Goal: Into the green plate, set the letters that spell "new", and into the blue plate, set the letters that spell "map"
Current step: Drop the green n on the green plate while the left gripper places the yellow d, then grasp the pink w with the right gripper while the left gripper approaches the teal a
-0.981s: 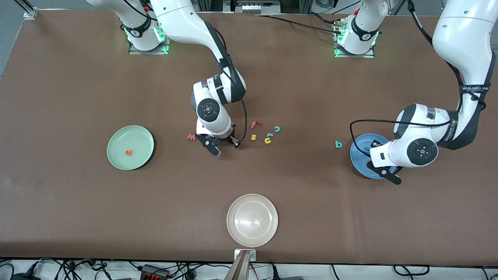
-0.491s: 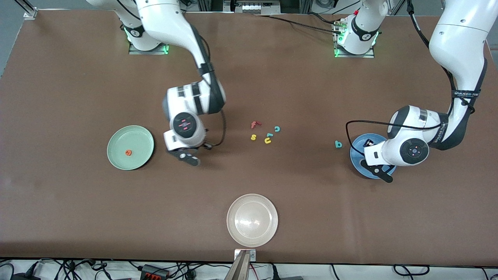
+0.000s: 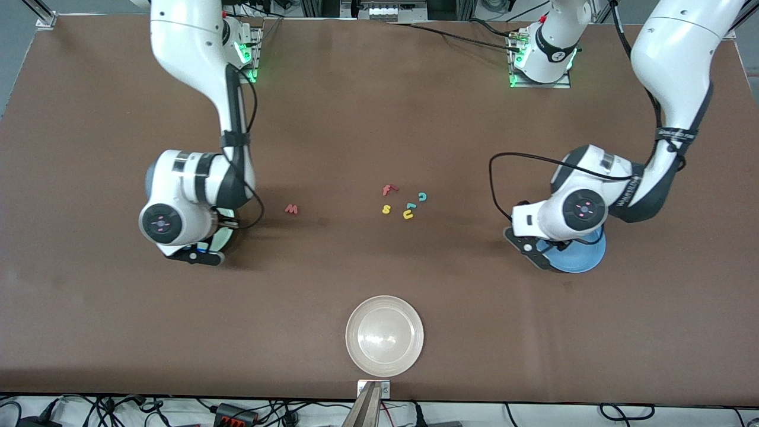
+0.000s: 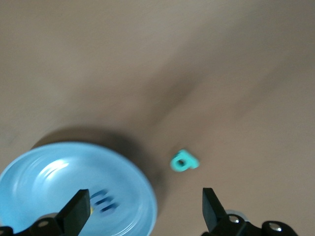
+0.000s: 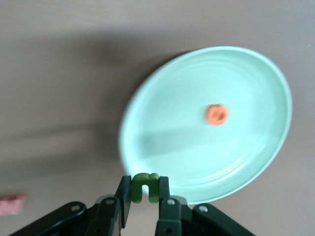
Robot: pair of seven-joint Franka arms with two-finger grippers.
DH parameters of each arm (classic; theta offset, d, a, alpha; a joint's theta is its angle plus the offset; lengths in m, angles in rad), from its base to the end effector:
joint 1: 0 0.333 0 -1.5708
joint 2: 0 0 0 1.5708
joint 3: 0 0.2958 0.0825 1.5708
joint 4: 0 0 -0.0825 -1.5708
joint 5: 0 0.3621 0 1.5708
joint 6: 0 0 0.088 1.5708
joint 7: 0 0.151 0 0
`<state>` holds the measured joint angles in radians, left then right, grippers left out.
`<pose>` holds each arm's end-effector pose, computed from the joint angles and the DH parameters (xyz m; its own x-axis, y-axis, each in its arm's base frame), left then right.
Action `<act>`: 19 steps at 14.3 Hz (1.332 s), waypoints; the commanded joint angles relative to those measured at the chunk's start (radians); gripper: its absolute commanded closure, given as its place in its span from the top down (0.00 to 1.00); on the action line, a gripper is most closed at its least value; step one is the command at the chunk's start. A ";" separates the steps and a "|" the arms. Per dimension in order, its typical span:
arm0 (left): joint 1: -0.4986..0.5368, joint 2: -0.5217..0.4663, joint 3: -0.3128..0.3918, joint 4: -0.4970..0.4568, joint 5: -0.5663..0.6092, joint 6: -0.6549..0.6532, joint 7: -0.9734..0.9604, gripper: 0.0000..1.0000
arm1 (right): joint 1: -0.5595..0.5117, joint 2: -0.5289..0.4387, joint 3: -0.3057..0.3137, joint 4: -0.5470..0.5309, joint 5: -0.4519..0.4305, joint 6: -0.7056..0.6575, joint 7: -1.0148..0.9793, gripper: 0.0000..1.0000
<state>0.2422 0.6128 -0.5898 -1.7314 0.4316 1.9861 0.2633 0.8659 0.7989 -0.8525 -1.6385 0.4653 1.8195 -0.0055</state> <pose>0.5831 -0.1502 0.2105 0.6823 -0.6954 -0.2256 -0.7057 -0.7071 0.0450 0.5909 0.0961 0.2002 0.9449 -0.1376 -0.2971 -0.0852 -0.9795 0.1826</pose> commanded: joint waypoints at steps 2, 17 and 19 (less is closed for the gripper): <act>-0.034 0.018 -0.007 -0.019 0.027 0.042 0.013 1.00 | -0.060 -0.018 0.006 -0.037 -0.002 0.006 -0.137 0.00; -0.014 0.050 0.007 -0.030 0.024 0.042 -0.259 1.00 | -0.073 -0.038 0.061 -0.071 0.075 0.097 -0.163 1.00; -0.011 0.051 0.007 -0.037 0.024 0.043 -0.259 1.00 | -0.047 -0.067 0.062 -0.032 0.072 0.039 -0.242 1.00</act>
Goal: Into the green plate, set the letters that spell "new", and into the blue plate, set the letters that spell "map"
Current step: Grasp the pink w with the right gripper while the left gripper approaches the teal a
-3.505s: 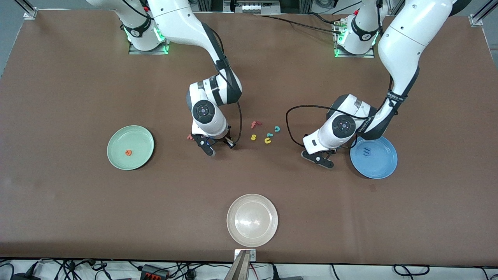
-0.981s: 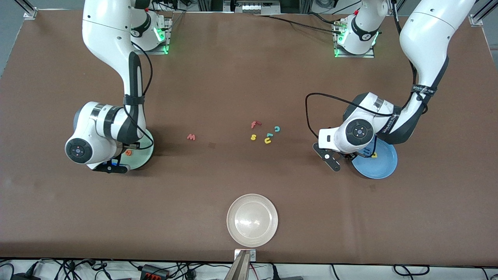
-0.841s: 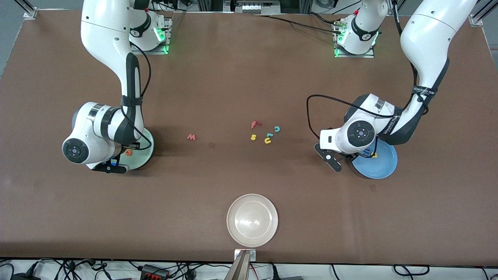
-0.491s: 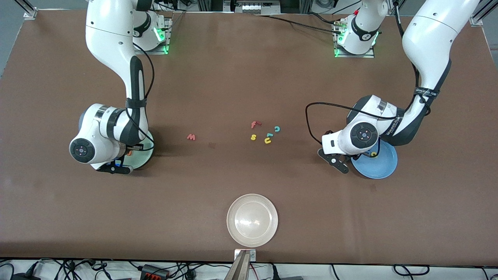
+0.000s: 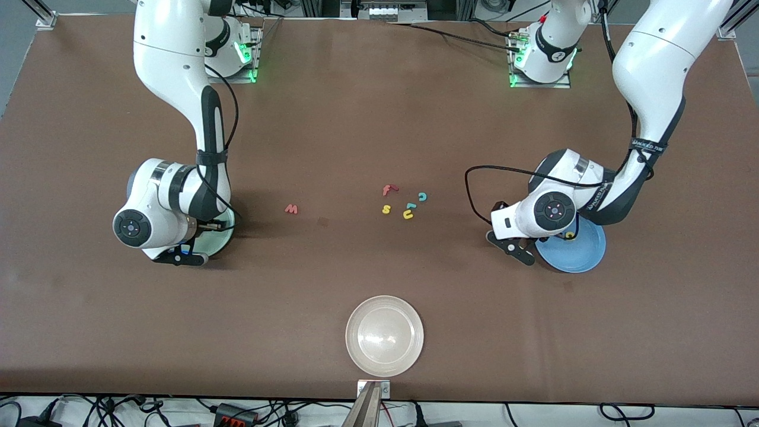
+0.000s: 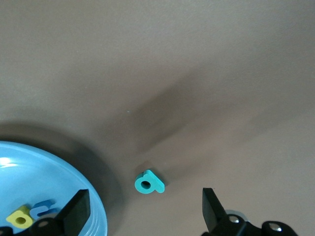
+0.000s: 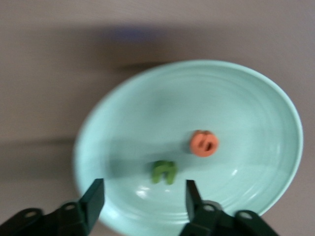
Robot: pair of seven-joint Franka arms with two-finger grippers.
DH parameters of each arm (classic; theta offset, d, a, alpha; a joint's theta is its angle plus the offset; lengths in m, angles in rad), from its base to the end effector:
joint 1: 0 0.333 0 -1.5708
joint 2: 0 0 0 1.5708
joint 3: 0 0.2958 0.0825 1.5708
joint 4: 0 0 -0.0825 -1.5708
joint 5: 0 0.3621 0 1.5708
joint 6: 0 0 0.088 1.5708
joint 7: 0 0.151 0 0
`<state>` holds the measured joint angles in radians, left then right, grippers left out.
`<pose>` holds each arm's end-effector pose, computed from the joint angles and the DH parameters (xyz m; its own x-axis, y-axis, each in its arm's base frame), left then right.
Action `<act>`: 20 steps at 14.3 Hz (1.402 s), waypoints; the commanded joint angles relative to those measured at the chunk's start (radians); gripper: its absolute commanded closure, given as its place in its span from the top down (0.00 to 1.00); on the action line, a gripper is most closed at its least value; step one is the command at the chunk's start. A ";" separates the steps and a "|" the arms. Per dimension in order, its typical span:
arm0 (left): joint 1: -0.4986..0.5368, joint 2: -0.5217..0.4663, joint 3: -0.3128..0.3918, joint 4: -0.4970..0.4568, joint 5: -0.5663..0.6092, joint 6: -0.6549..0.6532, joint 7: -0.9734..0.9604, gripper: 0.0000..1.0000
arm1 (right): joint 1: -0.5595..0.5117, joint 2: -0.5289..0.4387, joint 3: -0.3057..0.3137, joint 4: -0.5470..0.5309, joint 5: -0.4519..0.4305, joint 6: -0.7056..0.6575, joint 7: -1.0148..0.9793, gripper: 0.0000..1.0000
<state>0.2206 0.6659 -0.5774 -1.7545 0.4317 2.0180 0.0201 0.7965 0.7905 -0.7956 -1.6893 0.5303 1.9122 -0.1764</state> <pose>0.5701 -0.1611 0.1739 0.8108 -0.5243 -0.2603 -0.5365 -0.8434 0.0276 0.5918 0.0770 0.1756 0.9571 -0.0228 -0.2889 -0.0043 -0.9979 0.0646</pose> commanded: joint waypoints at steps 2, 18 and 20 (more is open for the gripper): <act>0.013 -0.002 -0.006 -0.017 0.024 0.011 -0.015 1.00 | 0.059 -0.070 0.009 0.025 0.013 -0.065 -0.281 1.00; 0.049 0.000 -0.006 -0.017 0.027 0.027 0.032 1.00 | 0.466 -0.203 -0.044 -0.362 0.002 0.473 -0.988 1.00; 0.059 -0.002 -0.007 -0.017 0.027 0.025 0.034 1.00 | 0.474 -0.177 -0.042 -0.362 0.002 0.498 -1.017 1.00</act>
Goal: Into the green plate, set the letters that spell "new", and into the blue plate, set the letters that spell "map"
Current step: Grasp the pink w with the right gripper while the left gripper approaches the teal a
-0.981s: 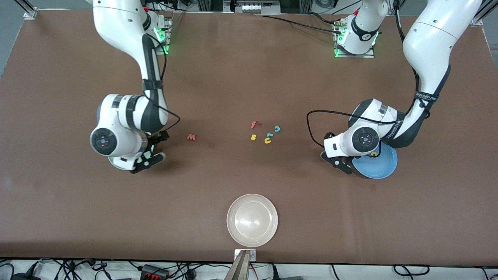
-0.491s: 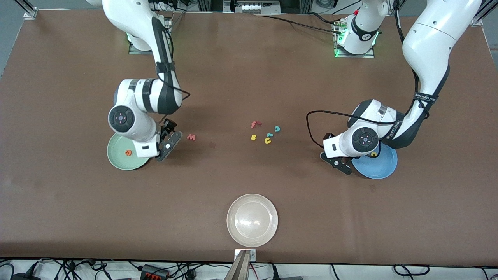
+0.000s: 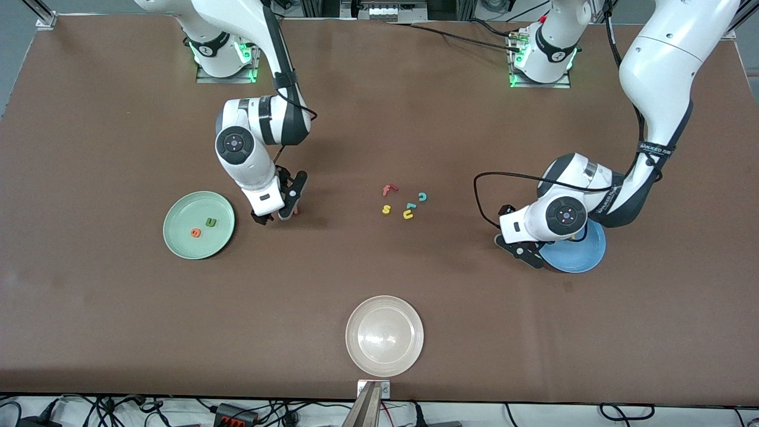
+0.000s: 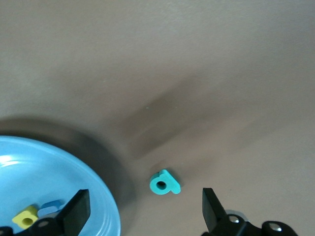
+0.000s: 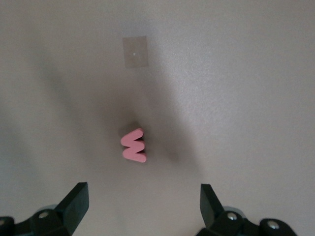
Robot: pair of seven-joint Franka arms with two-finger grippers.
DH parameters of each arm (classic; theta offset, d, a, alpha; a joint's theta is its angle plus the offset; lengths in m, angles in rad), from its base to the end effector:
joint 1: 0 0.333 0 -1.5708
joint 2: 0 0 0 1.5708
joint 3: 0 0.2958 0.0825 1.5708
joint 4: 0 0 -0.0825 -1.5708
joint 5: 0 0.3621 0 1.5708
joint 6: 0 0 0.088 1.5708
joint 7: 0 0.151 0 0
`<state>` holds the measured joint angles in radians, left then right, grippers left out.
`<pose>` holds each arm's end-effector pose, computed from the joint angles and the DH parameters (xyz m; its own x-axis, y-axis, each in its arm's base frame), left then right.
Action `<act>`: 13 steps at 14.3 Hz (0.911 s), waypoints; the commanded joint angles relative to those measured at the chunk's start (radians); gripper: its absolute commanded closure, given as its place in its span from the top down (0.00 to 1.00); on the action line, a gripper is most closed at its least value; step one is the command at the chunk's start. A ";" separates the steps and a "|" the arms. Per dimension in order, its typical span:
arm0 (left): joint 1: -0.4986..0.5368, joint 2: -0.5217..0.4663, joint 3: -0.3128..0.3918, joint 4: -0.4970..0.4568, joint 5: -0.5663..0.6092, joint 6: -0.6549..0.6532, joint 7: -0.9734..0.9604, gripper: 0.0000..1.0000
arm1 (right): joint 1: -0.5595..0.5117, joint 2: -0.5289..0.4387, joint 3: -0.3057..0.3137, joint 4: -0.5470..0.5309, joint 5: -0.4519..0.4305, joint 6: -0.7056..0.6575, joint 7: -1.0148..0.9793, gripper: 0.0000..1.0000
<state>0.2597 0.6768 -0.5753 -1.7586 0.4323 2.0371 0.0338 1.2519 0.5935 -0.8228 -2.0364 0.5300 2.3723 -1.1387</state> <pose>0.5757 -0.1397 0.1674 0.8244 -0.5061 -0.2532 -0.5143 -0.8568 0.0382 0.5126 0.2458 0.1859 0.3110 0.9487 -0.0567 0.9503 -0.3095 0.0337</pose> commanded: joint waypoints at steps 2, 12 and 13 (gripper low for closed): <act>0.020 -0.014 -0.009 -0.013 0.026 0.005 0.020 1.00 | 0.018 0.038 -0.012 -0.015 0.004 0.056 -0.059 0.80; 0.052 -0.017 -0.011 -0.015 0.026 -0.015 0.020 1.00 | -0.022 0.075 0.073 -0.007 0.015 0.131 -0.058 0.76; 0.056 -0.017 -0.011 -0.015 0.026 -0.017 0.020 1.00 | -0.026 0.078 0.086 -0.007 0.015 0.142 -0.056 0.76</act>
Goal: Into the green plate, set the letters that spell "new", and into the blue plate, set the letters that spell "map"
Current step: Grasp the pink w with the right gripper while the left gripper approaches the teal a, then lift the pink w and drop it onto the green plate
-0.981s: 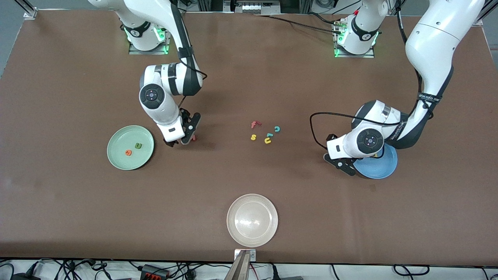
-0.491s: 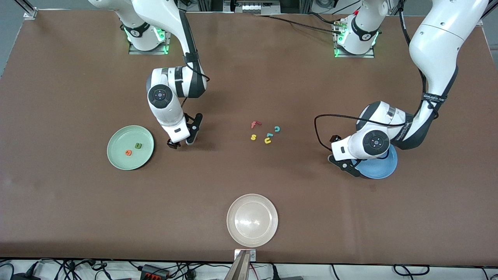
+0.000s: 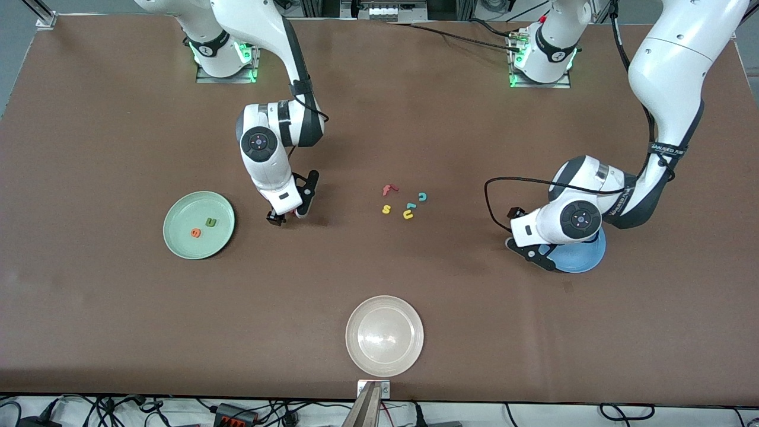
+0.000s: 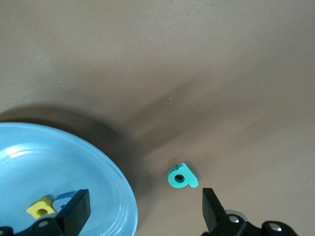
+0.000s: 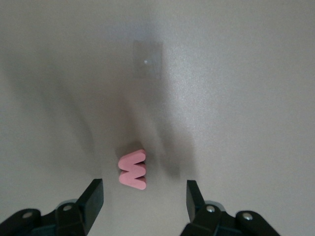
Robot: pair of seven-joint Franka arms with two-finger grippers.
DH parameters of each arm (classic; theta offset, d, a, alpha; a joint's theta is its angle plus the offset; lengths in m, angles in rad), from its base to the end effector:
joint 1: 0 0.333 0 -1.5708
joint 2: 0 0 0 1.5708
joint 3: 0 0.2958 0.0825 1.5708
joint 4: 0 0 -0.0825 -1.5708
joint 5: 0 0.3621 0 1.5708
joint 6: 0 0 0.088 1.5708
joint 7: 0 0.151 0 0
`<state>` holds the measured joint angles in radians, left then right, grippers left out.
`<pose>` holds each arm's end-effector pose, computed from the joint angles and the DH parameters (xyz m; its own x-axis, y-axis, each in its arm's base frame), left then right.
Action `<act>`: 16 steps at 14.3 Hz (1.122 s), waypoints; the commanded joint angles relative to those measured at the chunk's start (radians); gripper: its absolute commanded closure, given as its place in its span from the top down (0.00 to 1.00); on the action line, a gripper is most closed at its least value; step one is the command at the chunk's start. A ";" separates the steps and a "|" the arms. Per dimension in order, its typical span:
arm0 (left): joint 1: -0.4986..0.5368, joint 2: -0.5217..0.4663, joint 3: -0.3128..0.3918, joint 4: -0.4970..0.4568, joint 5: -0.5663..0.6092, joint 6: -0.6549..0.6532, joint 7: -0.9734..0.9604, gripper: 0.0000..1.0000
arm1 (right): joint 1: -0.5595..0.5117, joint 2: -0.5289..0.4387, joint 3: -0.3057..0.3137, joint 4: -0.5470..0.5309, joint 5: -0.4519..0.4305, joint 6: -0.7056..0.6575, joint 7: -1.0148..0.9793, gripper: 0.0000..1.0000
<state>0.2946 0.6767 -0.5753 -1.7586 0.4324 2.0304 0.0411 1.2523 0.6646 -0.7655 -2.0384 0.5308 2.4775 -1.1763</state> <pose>0.5792 -0.1190 0.1671 0.8364 -0.4829 -0.2593 -0.4902 -0.8707 0.0402 0.5067 0.2628 0.1528 0.2256 0.9703 -0.0870 0.9719 -0.2181 0.0883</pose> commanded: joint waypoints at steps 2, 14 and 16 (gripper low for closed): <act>0.021 -0.017 -0.011 -0.016 0.026 -0.010 0.013 1.00 | -0.031 0.013 0.040 -0.006 0.035 0.038 -0.019 0.76; 0.021 -0.019 -0.012 -0.015 0.026 -0.022 0.013 1.00 | -0.056 0.030 0.075 -0.008 0.078 0.035 -0.025 0.57; 0.021 -0.019 -0.012 -0.016 0.026 -0.022 0.013 1.00 | -0.056 0.030 0.075 -0.008 0.078 0.035 -0.026 0.51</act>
<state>0.3042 0.6767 -0.5759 -1.7586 0.4324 2.0196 0.0435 1.2151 0.6878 -0.7066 -2.0381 0.5863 2.5016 -1.1763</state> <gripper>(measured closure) 0.000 0.436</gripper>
